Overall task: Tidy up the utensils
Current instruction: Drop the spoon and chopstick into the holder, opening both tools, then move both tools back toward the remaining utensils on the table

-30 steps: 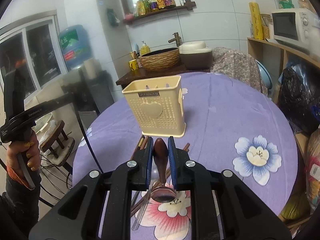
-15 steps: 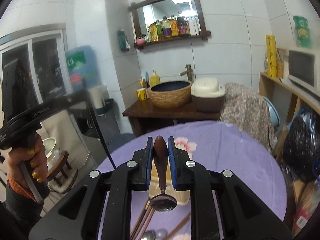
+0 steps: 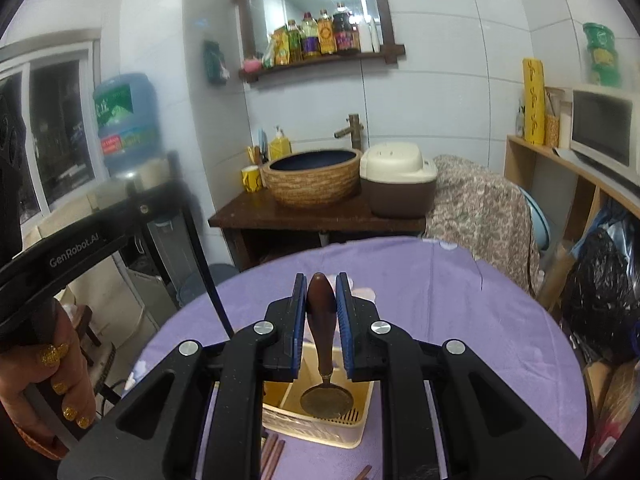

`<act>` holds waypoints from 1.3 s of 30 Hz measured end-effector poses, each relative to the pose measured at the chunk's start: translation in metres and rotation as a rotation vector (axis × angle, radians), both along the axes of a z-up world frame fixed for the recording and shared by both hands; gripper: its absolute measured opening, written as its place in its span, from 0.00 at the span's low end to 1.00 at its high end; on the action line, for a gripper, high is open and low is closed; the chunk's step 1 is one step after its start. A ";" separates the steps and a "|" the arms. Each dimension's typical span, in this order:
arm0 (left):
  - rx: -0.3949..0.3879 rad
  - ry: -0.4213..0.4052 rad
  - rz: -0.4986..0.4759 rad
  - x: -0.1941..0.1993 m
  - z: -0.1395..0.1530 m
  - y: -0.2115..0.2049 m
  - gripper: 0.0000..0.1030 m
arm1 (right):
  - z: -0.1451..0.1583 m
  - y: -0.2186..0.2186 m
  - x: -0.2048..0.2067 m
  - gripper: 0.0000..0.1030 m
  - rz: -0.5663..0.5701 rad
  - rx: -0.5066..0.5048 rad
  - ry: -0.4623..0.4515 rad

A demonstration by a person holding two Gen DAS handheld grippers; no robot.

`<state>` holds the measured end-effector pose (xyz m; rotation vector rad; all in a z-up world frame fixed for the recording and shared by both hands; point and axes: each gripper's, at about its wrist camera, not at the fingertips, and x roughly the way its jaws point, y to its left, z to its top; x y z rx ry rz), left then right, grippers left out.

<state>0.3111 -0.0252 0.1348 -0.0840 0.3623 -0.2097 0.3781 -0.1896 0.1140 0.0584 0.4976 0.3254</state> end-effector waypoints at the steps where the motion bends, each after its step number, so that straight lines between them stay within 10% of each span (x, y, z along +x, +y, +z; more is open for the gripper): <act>1: 0.008 0.012 0.001 0.001 -0.007 0.000 0.08 | -0.007 0.001 0.002 0.15 0.002 -0.004 0.012; 21: 0.026 0.102 -0.004 0.006 -0.054 0.007 0.10 | -0.044 0.003 -0.002 0.19 -0.024 -0.068 -0.018; 25: 0.025 0.067 -0.002 -0.013 -0.048 0.011 0.51 | -0.039 -0.002 -0.017 0.43 -0.031 -0.052 -0.037; 29: 0.043 0.065 0.012 -0.040 -0.050 0.018 0.68 | -0.038 -0.008 -0.044 0.49 -0.051 -0.072 -0.053; 39: 0.117 0.294 0.026 -0.108 -0.137 0.035 0.75 | -0.101 -0.025 -0.123 0.78 -0.129 -0.158 0.090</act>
